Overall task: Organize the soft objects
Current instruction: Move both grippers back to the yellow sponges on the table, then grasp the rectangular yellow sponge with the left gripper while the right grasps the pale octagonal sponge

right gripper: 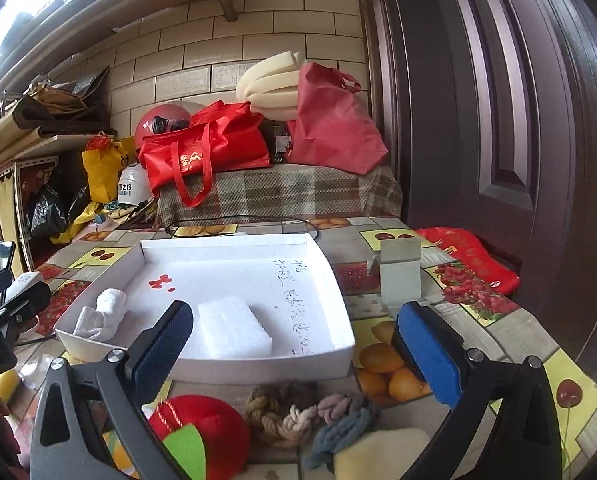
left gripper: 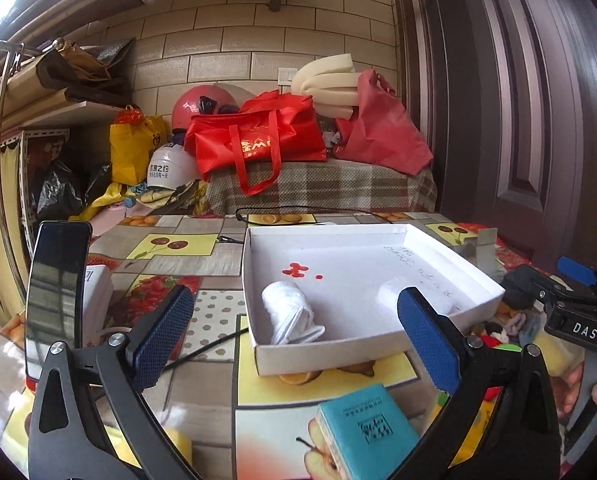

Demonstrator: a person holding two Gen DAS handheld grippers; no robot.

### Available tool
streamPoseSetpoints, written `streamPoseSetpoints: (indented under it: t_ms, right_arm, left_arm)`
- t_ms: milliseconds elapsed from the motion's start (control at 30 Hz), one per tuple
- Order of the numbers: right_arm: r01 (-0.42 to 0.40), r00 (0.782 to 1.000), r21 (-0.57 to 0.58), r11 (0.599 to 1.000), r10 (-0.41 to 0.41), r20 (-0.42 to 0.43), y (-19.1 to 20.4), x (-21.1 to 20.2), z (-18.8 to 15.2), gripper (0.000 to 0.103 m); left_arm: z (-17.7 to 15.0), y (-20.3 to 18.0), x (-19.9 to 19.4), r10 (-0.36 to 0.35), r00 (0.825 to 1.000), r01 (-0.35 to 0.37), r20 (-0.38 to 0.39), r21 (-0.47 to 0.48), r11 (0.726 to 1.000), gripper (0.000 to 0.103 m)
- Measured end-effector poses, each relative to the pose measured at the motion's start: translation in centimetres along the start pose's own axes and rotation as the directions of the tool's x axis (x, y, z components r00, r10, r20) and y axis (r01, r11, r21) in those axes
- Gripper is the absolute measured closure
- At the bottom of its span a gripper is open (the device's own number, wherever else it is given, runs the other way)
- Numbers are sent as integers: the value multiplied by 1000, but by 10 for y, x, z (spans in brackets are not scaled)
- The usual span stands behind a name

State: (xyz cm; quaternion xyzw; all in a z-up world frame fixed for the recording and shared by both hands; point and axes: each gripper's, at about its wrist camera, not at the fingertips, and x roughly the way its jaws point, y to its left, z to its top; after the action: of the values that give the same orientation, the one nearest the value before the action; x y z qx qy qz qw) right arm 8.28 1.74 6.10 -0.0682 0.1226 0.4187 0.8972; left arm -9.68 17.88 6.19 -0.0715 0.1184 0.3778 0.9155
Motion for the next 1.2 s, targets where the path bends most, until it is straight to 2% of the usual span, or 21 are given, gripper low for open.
streamPoseSetpoints:
  t_ms: [200, 333, 400, 567, 700, 767, 867, 900, 933, 967, 1000, 1033, 1067, 1100, 1167, 1200]
  right_arm:
    - [21, 998, 22, 1000, -20, -64, -31, -19, -10, 0]
    - [75, 982, 100, 992, -56, -181, -67, -18, -18, 0]
    - [70, 970, 141, 988, -35, -241, -83, -15, -24, 0]
    - [9, 944, 162, 987, 45, -327, -88, -7, -33, 0]
    - [-32, 934, 39, 999, 44, -355, -61, -3, -32, 0]
    - [-39, 918, -20, 999, 27, -396, -50, 5, -35, 0]
    - [-39, 882, -68, 997, 2, -471, -44, 21, -43, 0]
    - [-42, 872, -74, 996, 1, -490, -44, 24, -45, 0]
    - [-42, 862, -78, 996, -3, -507, -44, 28, -46, 1]
    - [-39, 856, -80, 996, -8, -517, -44, 30, -48, 8]
    - [-51, 850, -79, 996, 2, -527, -45, 30, -48, 15]
    - [-50, 849, -77, 996, 2, -528, -46, 29, -47, 35]
    - [-52, 851, -71, 996, 7, -525, -47, 28, -47, 43]
    - [-54, 853, -67, 996, 11, -521, -48, 28, -46, 43]
    - [-59, 861, -56, 997, 23, -508, -50, 20, -46, 46]
    - [-60, 867, -49, 997, 28, -497, -50, 15, -46, 46]
  left_arm:
    - [-15, 20, -46, -39, 999, 41, -35, 44, 998, 0]
    - [-22, 56, -62, 7, 995, -7, -98, 5, 1000, 0]
    - [-27, 73, -65, 30, 990, -31, -140, -4, 1000, 0]
    - [-37, 96, -56, 8, 963, -16, -271, -24, 1000, 0]
    - [-43, 89, -41, -27, 931, 31, -363, 7, 999, 0]
    - [-46, 81, -29, -21, 912, 41, -409, 40, 998, 0]
    - [-45, 73, -12, -9, 899, 52, -439, 85, 995, 0]
    - [-46, 72, -4, 1, 888, 50, -459, 100, 994, 0]
    - [-49, 70, 4, 14, 872, 48, -489, 115, 992, 3]
    - [-53, 69, 11, 23, 851, 49, -525, 123, 991, 16]
    - [-56, 68, 17, 21, 831, 58, -557, 124, 991, 25]
    - [-56, 70, 16, 0, 833, 73, -554, 109, 991, 35]
    - [-55, 71, 14, 4, 838, 67, -546, 110, 992, 55]
    - [-56, 71, 11, -6, 840, 75, -542, 106, 992, 61]
    - [-56, 71, 2, -34, 851, 97, -524, 93, 991, 62]
    - [-53, 71, -7, -42, 871, 98, -490, 90, 991, 62]
